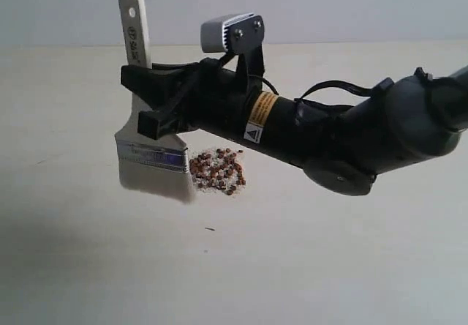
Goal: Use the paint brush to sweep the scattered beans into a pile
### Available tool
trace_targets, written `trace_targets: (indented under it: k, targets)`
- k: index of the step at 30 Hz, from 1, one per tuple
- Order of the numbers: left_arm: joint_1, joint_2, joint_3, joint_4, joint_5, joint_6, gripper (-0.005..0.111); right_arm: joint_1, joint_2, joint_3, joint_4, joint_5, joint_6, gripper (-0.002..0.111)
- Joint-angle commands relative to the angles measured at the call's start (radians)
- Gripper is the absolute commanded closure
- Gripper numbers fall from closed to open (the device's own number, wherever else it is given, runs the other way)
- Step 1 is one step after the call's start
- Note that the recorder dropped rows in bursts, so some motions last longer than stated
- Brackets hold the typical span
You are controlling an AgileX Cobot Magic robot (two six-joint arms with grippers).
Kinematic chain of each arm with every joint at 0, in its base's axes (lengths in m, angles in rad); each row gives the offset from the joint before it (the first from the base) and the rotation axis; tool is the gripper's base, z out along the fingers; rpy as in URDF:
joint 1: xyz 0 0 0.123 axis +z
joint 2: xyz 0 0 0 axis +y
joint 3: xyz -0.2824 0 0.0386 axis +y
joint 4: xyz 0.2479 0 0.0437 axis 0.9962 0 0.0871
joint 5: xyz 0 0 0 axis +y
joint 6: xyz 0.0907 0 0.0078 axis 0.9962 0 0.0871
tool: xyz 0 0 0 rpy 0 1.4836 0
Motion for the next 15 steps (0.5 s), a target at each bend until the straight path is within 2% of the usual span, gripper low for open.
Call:
trace_targets:
  k: [1,7,15]
  targets:
    - [-0.001,-0.006,0.003,0.003,-0.003,0.004,0.107,0.002,-0.009,0.035,0.041,-0.099,-0.1,0.108]
    - [-0.001,-0.006,0.003,0.003,-0.003,0.004,0.107,0.002,0.032,0.042,0.075,-0.099,-0.113,0.108]
    - [-0.001,-0.006,0.003,0.003,-0.003,0.004,0.107,0.002,0.129,0.042,0.225,-0.099,-0.112,0.108]
